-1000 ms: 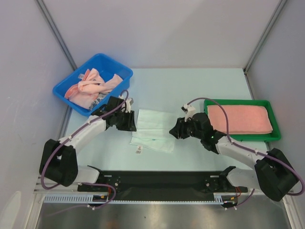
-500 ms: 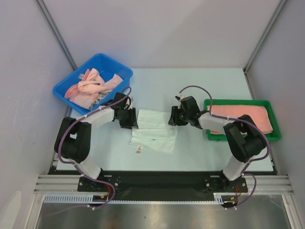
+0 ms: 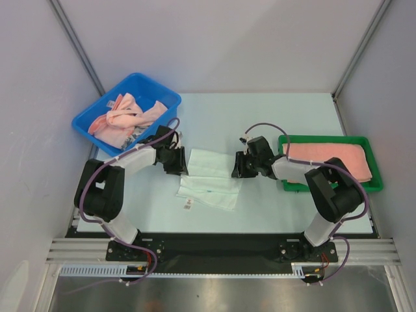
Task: Fold and stack the towels
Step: Fold the towel
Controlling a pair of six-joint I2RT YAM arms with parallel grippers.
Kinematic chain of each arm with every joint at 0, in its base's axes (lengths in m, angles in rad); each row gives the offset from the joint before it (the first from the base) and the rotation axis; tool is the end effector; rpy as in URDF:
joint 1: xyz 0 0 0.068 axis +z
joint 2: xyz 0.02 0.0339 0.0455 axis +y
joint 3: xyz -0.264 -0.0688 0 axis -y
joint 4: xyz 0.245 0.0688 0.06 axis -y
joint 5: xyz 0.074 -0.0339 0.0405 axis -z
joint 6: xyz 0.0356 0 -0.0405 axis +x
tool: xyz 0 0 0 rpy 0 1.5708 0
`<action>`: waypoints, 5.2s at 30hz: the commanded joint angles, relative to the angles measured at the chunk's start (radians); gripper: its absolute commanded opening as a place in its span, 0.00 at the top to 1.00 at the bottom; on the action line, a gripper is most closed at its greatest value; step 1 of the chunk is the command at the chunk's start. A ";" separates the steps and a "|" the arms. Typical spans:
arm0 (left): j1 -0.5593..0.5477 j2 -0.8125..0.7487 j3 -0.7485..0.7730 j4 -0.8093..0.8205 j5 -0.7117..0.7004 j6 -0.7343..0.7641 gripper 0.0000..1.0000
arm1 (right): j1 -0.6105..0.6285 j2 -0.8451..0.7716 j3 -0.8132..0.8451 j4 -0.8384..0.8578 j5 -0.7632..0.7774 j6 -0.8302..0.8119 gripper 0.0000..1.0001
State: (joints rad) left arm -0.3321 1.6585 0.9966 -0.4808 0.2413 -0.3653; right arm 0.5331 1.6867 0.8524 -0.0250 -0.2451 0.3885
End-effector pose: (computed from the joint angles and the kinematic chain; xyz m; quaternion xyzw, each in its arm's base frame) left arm 0.2982 -0.1118 0.1745 0.0095 0.9704 -0.1826 0.1580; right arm 0.2802 0.1754 0.1523 -0.1097 0.9249 0.2563 0.2587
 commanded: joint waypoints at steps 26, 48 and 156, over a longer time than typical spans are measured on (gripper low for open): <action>0.002 -0.200 -0.082 -0.031 0.001 0.029 0.98 | 0.067 -0.160 -0.059 -0.069 -0.066 -0.020 0.72; 0.002 -0.529 -0.259 -0.042 -0.238 -0.135 0.58 | 0.265 -0.396 -0.311 -0.018 -0.143 -0.074 0.65; 0.025 0.512 0.908 0.197 0.342 0.293 1.00 | -0.207 -0.096 0.251 0.030 0.023 -0.382 1.00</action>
State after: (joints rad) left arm -0.3115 2.3123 2.0106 -0.3012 0.5789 -0.1719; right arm 0.2592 1.6897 1.1355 0.0265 -0.2451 0.0292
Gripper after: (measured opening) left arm 0.019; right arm 0.041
